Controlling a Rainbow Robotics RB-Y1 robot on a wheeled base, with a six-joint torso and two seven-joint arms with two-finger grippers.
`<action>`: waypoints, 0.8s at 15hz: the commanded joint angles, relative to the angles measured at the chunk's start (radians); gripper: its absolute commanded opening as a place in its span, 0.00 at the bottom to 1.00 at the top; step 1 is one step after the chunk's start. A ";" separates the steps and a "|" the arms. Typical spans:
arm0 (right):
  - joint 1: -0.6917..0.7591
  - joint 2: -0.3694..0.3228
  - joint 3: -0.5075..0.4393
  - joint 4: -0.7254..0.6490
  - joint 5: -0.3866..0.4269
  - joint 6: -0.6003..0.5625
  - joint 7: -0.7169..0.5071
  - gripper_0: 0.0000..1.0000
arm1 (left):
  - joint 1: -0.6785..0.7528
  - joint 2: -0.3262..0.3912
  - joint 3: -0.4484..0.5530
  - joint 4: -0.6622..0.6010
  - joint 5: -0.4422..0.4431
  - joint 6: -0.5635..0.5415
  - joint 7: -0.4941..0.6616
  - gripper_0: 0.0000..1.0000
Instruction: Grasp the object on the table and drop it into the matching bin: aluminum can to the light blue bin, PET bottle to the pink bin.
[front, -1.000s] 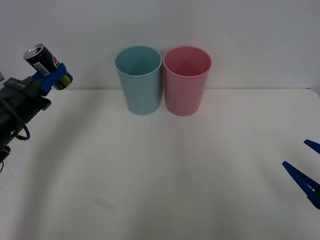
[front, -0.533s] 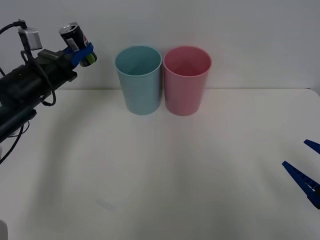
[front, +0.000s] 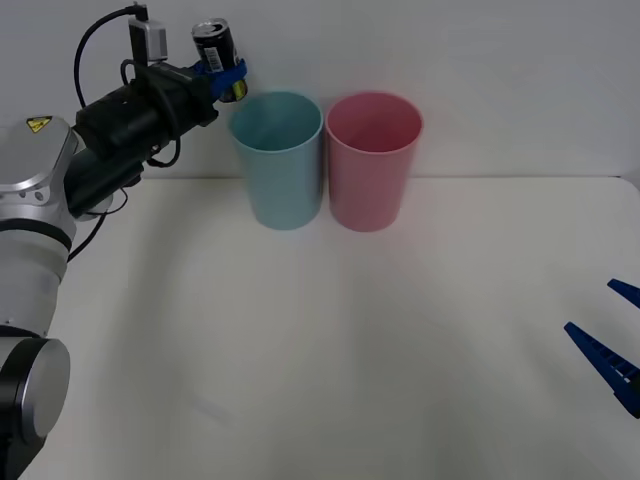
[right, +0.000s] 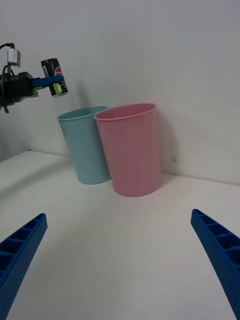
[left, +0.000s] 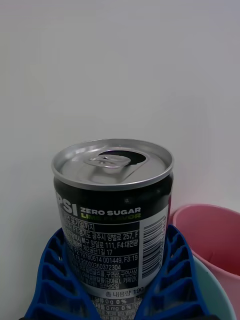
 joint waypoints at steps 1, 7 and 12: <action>0.000 0.000 0.000 0.000 0.000 0.000 0.000 1.00 | -0.018 -0.053 -0.001 0.001 -0.054 0.045 -0.016 0.03; 0.000 0.000 0.000 0.000 0.000 0.000 0.000 1.00 | -0.034 -0.090 -0.002 0.001 -0.103 0.071 -0.022 0.04; 0.000 0.000 0.000 0.000 0.000 0.000 0.000 1.00 | -0.035 -0.090 -0.021 0.001 -0.098 0.082 -0.028 1.00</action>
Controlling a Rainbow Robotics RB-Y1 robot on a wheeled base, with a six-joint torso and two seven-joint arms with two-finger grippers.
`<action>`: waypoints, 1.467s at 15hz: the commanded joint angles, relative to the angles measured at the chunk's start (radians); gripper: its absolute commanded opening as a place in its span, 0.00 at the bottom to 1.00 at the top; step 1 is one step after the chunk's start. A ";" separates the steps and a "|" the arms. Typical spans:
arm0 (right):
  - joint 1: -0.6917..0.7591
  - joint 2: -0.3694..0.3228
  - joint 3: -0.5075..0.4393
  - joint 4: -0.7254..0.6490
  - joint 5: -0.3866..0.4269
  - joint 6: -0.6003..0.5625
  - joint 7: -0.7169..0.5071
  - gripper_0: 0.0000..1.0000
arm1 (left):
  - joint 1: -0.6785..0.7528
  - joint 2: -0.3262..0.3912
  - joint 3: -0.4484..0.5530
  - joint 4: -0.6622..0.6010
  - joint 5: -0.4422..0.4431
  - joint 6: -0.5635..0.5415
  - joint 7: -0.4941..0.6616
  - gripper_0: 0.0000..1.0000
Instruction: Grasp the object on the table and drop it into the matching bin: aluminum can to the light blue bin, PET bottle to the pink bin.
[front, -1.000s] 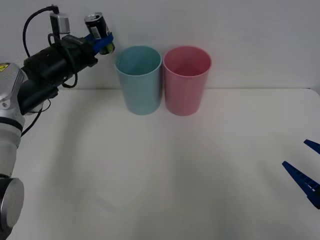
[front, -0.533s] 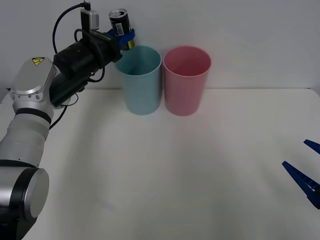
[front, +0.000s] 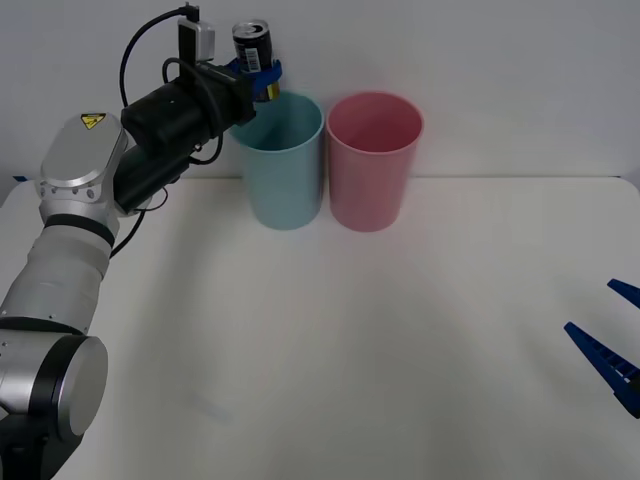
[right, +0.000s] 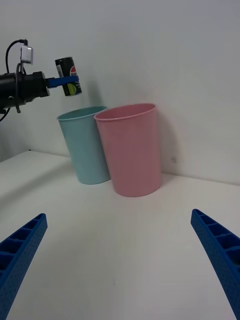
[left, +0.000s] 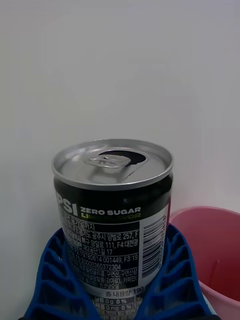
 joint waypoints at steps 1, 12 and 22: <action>0.000 0.000 0.000 0.000 0.000 0.000 0.000 1.00 | 0.000 0.000 -0.002 0.000 0.005 0.001 -0.006 1.00; 0.000 0.000 0.000 0.000 0.000 0.000 0.000 1.00 | 0.077 0.092 -0.007 -0.054 0.177 -0.049 -0.007 1.00; 0.000 0.000 0.000 0.000 0.000 0.000 0.000 1.00 | 0.499 0.227 0.122 -0.416 0.385 -0.138 -0.007 1.00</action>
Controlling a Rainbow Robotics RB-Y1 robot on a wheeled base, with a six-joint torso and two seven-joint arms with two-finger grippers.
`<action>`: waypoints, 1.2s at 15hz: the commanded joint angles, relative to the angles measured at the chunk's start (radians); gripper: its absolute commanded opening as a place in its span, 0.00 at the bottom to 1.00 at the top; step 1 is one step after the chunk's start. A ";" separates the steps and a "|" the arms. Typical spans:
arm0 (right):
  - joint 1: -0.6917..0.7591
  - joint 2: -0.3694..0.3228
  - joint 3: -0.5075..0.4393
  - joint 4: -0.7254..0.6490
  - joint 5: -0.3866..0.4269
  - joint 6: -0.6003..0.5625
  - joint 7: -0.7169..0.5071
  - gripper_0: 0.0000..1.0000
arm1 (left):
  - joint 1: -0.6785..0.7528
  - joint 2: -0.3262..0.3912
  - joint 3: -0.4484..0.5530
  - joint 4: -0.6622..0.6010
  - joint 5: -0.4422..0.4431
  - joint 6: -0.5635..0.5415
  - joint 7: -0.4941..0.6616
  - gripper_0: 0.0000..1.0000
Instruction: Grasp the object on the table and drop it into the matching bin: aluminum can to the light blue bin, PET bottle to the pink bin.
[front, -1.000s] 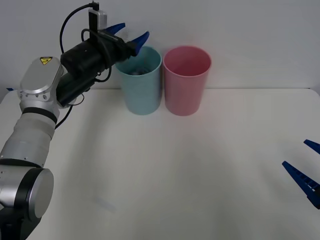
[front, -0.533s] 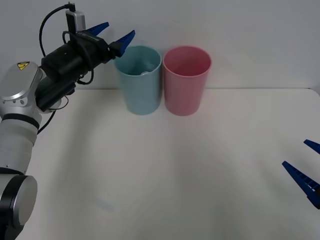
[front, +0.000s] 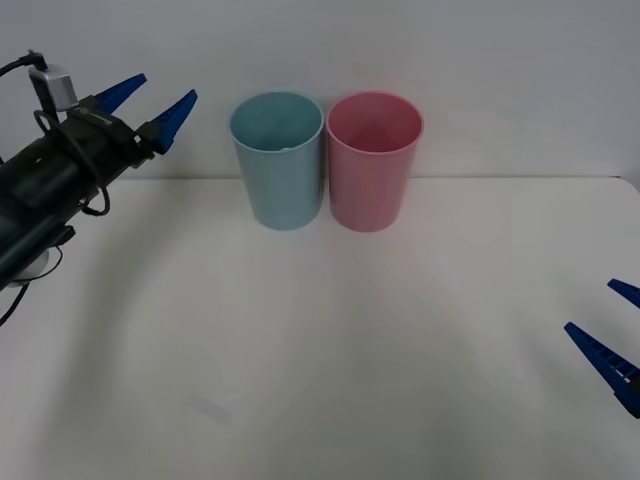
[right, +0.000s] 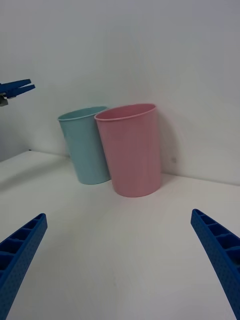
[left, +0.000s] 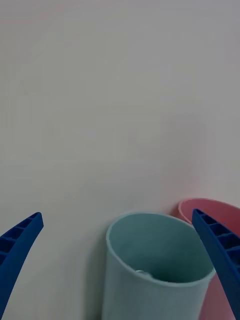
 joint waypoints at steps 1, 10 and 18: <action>0.000 0.000 0.000 0.000 0.000 0.000 0.000 1.00 | 0.118 0.006 0.112 -0.067 0.014 -0.090 0.000 1.00; 0.000 0.000 0.000 0.000 0.000 0.000 0.000 1.00 | 0.486 0.013 0.366 -0.233 0.083 -0.274 -0.034 1.00; 0.000 0.000 0.000 0.000 0.000 0.000 0.000 1.00 | 0.757 0.029 0.438 -0.271 0.209 -0.365 -0.244 1.00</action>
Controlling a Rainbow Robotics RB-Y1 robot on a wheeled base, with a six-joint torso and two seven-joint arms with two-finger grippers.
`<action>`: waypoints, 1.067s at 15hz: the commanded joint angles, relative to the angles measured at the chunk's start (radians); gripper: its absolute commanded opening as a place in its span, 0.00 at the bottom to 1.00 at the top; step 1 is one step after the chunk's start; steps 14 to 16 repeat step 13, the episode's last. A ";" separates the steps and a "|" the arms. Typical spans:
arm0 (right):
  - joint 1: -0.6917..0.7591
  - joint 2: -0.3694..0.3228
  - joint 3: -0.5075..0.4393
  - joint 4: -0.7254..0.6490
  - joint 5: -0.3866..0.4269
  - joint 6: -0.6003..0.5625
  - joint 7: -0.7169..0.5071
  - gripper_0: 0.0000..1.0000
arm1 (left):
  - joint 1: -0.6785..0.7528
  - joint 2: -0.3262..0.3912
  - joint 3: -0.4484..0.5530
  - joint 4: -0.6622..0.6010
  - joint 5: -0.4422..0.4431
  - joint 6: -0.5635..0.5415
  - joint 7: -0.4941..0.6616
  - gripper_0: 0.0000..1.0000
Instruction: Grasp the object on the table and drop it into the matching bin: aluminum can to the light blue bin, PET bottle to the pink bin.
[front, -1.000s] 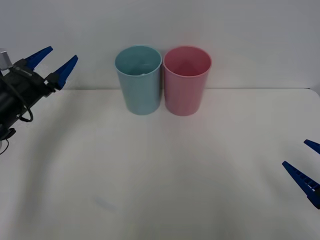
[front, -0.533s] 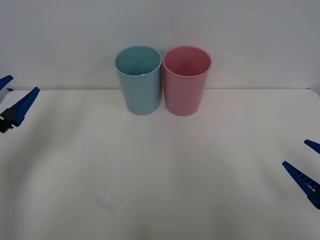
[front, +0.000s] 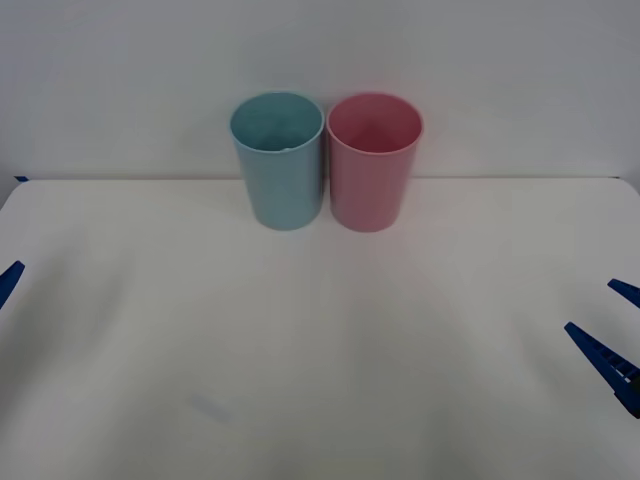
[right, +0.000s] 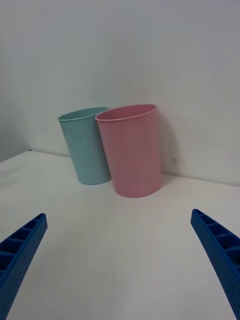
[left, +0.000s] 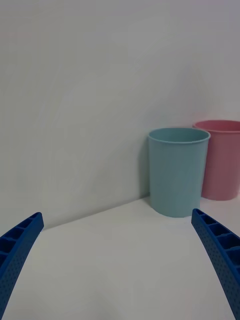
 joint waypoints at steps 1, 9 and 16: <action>0.000 0.000 0.000 0.000 0.000 0.000 0.000 1.00 | 0.072 0.010 0.033 0.000 0.020 -0.052 -0.020 1.00; 0.000 0.000 0.000 0.000 0.000 0.000 0.000 1.00 | 0.207 0.038 0.038 -0.009 0.123 -0.073 -0.024 1.00; 0.000 0.000 0.000 0.000 0.000 0.000 0.000 1.00 | 0.209 0.038 0.028 -0.009 0.123 -0.073 -0.029 1.00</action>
